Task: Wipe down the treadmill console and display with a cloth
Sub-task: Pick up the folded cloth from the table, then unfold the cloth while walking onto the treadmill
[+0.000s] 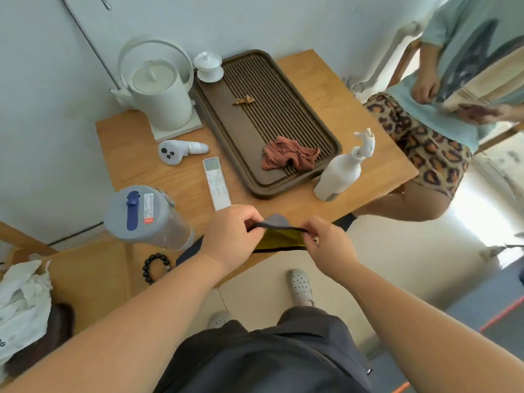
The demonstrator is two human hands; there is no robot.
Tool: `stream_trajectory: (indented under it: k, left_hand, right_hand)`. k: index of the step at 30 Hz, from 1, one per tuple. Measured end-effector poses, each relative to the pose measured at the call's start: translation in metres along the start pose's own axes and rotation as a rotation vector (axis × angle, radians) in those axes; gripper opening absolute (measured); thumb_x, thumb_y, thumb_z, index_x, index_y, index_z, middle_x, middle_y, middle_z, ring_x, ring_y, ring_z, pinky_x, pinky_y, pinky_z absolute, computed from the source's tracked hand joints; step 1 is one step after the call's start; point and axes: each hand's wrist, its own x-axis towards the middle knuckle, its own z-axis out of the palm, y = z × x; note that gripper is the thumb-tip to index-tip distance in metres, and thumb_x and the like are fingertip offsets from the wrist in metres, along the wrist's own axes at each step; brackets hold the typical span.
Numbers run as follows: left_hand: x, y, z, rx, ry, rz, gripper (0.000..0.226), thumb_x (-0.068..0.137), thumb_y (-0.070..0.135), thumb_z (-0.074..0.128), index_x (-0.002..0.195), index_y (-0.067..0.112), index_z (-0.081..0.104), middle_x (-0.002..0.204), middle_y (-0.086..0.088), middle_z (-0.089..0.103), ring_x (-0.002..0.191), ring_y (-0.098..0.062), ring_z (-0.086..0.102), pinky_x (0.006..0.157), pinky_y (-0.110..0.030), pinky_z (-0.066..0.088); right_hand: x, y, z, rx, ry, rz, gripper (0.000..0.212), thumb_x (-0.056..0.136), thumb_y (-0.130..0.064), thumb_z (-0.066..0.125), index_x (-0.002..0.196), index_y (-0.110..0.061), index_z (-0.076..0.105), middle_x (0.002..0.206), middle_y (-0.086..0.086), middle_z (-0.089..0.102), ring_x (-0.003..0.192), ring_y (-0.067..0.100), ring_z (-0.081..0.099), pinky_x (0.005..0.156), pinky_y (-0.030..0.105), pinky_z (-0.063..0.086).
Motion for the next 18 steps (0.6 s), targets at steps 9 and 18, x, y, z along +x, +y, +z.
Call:
stream_trajectory:
  k: [9,18]
  left_hand:
    - [-0.037,0.017,-0.003,0.052,-0.258,0.223,0.010,0.090,0.026,0.071,0.081,0.021,0.073,0.074,0.010,0.067,0.071,-0.003,0.059,0.053,-0.011,0.038]
    - [-0.088,0.085,0.088,0.186,-0.609,0.476,0.009,0.093,0.030,0.067,0.087,0.027,0.073,0.079,0.010,0.068,0.080,-0.010,0.062,0.071,-0.038,0.058]
  right_hand:
    - [-0.124,-0.024,0.005,0.192,0.331,0.340,0.011,0.103,-0.021,0.057,0.110,-0.027,0.064,0.098,-0.008,0.067,0.090,0.016,0.062,0.076,0.031,0.051]
    - [-0.285,0.032,0.041,0.374,0.555,0.646,0.012,0.098,-0.019,0.067,0.098,-0.031,0.065,0.078,-0.018,0.065,0.072,0.000,0.059,0.063,0.013,0.040]
